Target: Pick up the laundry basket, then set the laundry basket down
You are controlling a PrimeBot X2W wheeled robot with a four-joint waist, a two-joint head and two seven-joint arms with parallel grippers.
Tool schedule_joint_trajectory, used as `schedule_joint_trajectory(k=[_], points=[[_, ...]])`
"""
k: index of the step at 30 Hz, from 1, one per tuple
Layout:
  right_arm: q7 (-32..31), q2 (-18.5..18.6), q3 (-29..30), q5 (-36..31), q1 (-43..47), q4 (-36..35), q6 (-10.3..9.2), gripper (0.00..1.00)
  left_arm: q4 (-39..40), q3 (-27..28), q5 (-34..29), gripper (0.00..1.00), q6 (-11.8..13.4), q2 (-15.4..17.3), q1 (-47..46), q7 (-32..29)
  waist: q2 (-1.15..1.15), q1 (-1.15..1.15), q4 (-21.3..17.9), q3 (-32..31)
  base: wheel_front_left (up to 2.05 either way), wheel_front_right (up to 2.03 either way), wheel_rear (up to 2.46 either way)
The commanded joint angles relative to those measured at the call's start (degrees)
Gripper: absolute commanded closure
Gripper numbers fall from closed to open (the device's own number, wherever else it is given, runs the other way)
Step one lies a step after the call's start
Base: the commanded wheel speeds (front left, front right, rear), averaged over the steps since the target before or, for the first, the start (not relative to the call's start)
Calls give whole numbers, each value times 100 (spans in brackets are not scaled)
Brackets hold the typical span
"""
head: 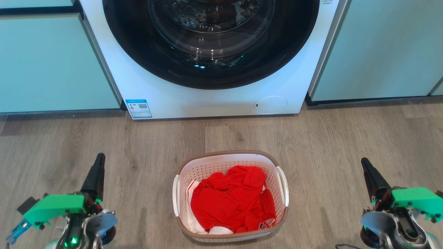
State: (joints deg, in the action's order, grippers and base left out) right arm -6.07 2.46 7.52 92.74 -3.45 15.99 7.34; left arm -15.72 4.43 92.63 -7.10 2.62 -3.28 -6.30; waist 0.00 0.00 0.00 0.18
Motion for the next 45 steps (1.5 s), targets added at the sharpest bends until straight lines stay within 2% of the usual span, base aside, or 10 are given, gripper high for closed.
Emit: schedule_joint_trajectory(k=[1,45], points=[[-47,42,-94,-63,-274,-196,14,100,168,215,-52,100,-39,26,-291,-24,0,0,0,0,0,0,0],[-45,42,-96,-61,-274,-197,14,100,168,214,-51,100,-39,26,-291,-23,0,0,0,0,0,0,0]])
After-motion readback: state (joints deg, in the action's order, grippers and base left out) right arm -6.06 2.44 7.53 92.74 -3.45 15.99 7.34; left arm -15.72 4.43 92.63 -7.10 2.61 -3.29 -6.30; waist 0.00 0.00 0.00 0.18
